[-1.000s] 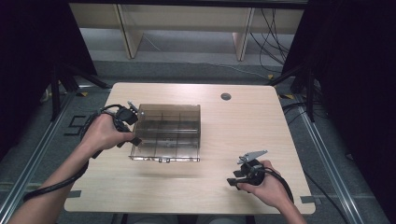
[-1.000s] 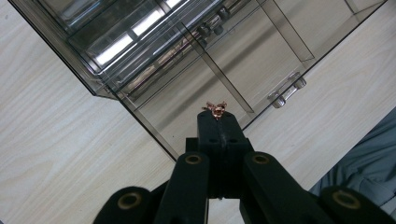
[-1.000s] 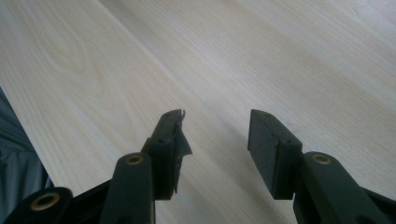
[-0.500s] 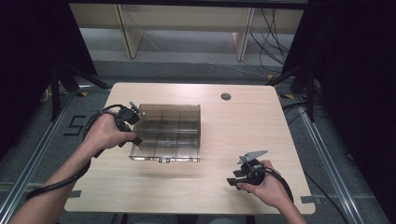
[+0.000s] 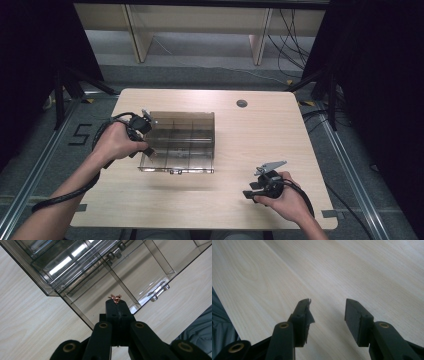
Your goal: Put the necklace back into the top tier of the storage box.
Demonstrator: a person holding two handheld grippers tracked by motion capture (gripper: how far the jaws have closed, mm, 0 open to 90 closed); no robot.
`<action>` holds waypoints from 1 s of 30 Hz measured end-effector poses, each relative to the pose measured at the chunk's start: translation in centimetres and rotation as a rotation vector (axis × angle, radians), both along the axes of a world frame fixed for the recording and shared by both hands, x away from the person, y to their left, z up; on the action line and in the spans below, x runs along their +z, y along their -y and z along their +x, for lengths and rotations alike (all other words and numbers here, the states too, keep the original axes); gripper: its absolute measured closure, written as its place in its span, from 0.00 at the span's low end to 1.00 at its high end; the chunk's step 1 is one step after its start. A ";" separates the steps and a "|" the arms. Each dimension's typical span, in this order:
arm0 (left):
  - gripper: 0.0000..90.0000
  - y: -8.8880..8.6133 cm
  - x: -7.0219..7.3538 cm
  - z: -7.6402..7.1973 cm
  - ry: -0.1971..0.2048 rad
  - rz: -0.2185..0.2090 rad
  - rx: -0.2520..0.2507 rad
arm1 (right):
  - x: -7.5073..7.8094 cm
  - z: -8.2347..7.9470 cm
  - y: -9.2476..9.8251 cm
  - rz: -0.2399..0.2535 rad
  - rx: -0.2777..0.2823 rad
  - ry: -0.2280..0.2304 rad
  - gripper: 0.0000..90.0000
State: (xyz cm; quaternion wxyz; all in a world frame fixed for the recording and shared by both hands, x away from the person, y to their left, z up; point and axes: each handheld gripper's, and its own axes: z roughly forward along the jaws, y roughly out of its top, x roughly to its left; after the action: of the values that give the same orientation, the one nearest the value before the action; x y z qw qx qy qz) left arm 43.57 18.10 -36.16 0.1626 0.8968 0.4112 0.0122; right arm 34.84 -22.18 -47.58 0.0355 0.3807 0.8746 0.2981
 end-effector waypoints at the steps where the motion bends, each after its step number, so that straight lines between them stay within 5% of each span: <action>1: 1.00 0.0 0.0 0.0 -0.008 0.000 0.004 | 0.0 0.0 0.0 -0.001 -0.001 0.002 0.62; 26: 1.00 0.3 -1.9 0.2 -0.035 0.027 0.036 | -0.1 -0.1 -0.1 0.004 -0.004 -0.010 0.62; 27: 1.00 0.2 -2.0 0.2 -0.044 0.034 0.028 | -0.2 0.0 -0.1 0.004 0.003 -0.003 0.62; 28: 1.00 -0.1 -2.1 0.8 -0.052 0.028 -0.062 | -0.2 0.0 -0.1 0.005 0.003 -0.004 0.61; 30: 1.00 -0.2 -2.3 0.9 -0.052 0.021 -0.063 | -0.1 0.0 -0.1 -0.002 0.005 -0.006 0.61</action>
State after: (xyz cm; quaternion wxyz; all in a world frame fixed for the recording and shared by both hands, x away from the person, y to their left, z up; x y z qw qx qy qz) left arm 44.46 18.29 -38.44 0.1428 0.9111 0.3865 -0.0119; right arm 34.81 -22.11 -47.72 0.0326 0.3795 0.8758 0.2964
